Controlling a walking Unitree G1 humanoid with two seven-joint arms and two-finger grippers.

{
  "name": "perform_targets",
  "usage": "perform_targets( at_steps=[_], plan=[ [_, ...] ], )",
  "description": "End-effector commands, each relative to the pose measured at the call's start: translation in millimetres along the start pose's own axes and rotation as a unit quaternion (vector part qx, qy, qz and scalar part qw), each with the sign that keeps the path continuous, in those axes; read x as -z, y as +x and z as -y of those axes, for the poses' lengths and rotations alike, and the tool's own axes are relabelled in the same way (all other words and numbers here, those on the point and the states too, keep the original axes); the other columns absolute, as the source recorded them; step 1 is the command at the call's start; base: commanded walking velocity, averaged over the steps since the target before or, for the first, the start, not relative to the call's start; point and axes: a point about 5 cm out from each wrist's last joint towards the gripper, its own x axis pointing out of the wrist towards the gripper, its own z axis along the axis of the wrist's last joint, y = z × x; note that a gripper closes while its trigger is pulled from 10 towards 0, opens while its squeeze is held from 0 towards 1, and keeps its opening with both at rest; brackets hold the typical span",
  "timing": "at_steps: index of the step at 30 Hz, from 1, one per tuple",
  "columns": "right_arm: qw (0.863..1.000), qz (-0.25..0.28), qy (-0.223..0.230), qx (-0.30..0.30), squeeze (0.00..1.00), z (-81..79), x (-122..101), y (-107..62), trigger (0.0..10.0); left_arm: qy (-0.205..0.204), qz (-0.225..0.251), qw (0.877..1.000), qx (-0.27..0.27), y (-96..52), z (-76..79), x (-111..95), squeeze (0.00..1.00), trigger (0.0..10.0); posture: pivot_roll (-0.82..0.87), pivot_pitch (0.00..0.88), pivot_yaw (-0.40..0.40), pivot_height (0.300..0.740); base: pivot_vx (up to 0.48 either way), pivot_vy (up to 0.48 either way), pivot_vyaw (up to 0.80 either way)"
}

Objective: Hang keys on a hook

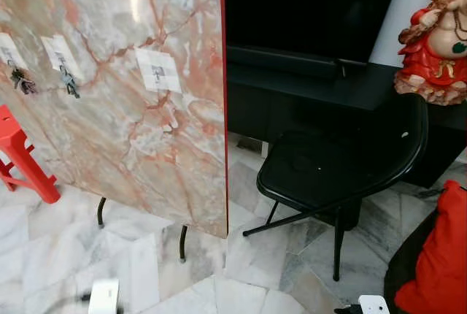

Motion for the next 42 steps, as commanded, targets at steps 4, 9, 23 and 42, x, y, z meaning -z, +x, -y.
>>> perform_targets(
  at_steps=[4,9,23,42],
  plan=[
    [1.000,-0.002,-0.009,0.003,0.00,3.5,1,-0.7,10.0,0.014,0.135,0.991,-0.019,6.2,4.7,-63,0.00,10.0,0.02,0.000,-0.022,0.740,0.000,0.000,0.00],
    [1.000,0.002,-0.011,0.006,0.00,6.3,-1,-1.0,10.0,0.134,0.443,0.886,0.001,-33.1,42.2,-170,0.00,10.0,0.04,0.000,-0.042,0.740,0.000,0.000,0.00],
    [0.999,0.000,-0.034,0.011,0.00,9.9,-3,-1.5,10.0,0.044,0.448,0.892,-0.027,-51.0,50.5,-155,0.00,10.0,0.04,0.000,-0.067,0.740,0.000,0.000,0.00],
    [0.999,0.016,-0.047,0.007,0.00,9.0,-6,-1.4,10.0,0.005,0.474,0.880,-0.019,-60.6,49.7,-171,0.00,10.0,0.04,0.000,-0.063,0.740,0.000,0.000,0.09]
  ],
)
